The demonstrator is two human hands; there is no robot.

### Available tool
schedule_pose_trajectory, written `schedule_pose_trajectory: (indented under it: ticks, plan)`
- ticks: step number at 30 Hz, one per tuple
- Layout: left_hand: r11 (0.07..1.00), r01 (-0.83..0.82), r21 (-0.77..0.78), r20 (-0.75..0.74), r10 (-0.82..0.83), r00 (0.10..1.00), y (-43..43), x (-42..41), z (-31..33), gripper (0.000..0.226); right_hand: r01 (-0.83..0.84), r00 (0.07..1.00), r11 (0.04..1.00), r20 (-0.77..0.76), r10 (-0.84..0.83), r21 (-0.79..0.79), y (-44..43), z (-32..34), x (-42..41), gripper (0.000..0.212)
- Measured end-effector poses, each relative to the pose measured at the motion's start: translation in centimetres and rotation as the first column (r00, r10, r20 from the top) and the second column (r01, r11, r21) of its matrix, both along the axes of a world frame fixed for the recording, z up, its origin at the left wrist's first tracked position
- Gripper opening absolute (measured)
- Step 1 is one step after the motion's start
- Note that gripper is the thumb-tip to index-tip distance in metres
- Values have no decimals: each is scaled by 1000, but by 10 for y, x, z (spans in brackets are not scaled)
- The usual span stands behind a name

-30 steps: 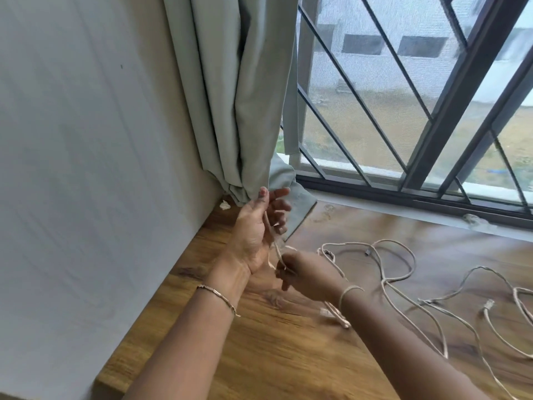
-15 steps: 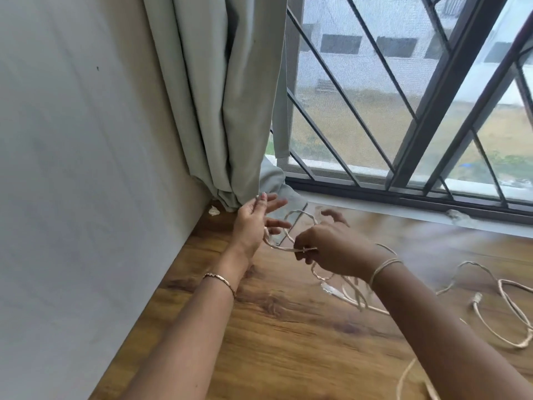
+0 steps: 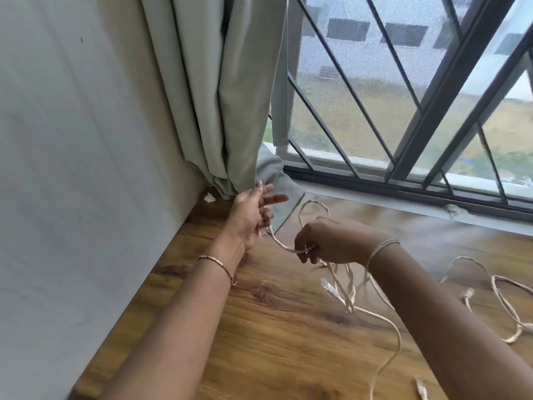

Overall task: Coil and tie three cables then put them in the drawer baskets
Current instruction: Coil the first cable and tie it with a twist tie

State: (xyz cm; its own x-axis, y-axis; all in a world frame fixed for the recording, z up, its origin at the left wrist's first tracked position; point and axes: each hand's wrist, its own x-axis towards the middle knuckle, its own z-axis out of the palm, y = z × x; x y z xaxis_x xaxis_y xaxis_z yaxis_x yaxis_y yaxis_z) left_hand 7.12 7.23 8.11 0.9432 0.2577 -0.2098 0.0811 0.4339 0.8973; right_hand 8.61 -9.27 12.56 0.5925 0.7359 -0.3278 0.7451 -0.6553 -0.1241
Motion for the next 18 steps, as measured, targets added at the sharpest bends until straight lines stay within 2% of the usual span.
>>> schedule_pose_trajectory:
  ticks: [3,6,9,11,14,16,18]
  plan:
    - [998,57,39,8,-58,998,-9,1,-8,41,-41,997,997,-60,46,72,0,1,3,26]
    - [958,163,238,-62,-152,986,-14,1,-19,39,-44,992,979,-107,66,202,-2,-2,13,23]
    - [858,270,436,-107,-248,963,-20,-6,-25,40,-63,998,959,-6,67,275,-7,-7,26,23]
    - [804,348,482,-122,-332,935,-25,-12,-22,46,-86,994,953,93,62,291,-11,-9,34,25]
    - [707,428,563,-184,-397,899,-26,-14,-21,57,-66,993,958,111,36,280,-16,-8,44,22]
    - [732,439,520,-179,-409,895,-26,-13,-23,59,-54,993,960,112,24,274,-18,-8,47,21]
    - [805,475,356,-139,-457,878,-27,-13,-22,55,-31,994,962,112,1,270,-22,-13,52,21]
